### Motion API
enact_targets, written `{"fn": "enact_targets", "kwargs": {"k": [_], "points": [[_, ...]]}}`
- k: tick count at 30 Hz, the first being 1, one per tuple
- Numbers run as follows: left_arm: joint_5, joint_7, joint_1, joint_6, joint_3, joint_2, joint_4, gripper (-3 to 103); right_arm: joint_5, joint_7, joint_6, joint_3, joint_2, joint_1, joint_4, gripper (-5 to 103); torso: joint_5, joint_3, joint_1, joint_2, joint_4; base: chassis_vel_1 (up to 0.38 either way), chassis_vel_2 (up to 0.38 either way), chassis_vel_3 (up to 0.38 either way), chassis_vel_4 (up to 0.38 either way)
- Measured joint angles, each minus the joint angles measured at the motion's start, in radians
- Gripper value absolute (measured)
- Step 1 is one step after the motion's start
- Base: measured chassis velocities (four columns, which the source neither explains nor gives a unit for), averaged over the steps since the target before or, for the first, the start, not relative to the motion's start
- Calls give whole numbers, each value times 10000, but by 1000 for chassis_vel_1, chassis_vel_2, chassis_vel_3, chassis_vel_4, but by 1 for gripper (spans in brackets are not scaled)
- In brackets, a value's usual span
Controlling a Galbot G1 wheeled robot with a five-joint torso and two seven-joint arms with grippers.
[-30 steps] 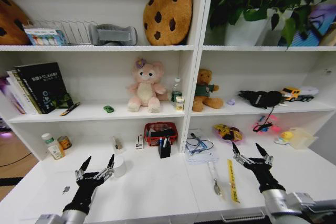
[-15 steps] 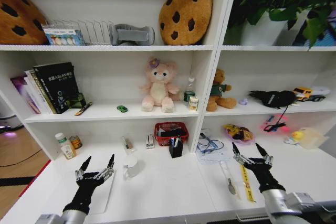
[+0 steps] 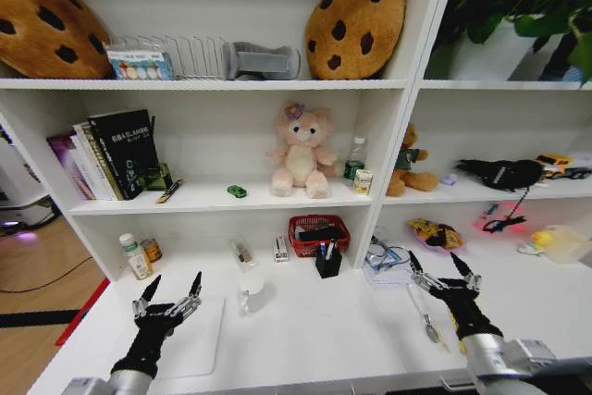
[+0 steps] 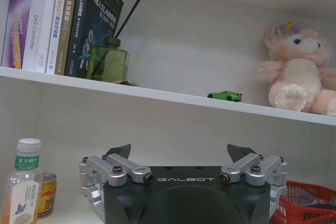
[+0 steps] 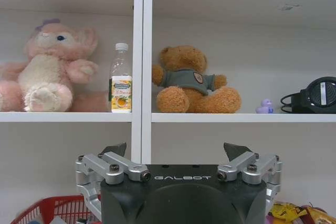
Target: Organize the objects on the table.
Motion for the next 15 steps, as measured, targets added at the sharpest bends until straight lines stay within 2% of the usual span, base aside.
{"fn": "enact_targets", "kwargs": {"k": [15], "points": [[0, 0, 0, -1, 0, -1, 0, 100, 0, 0, 0, 0, 0, 1, 0, 100, 1, 0, 0, 0, 0, 119, 120, -119, -123]]}}
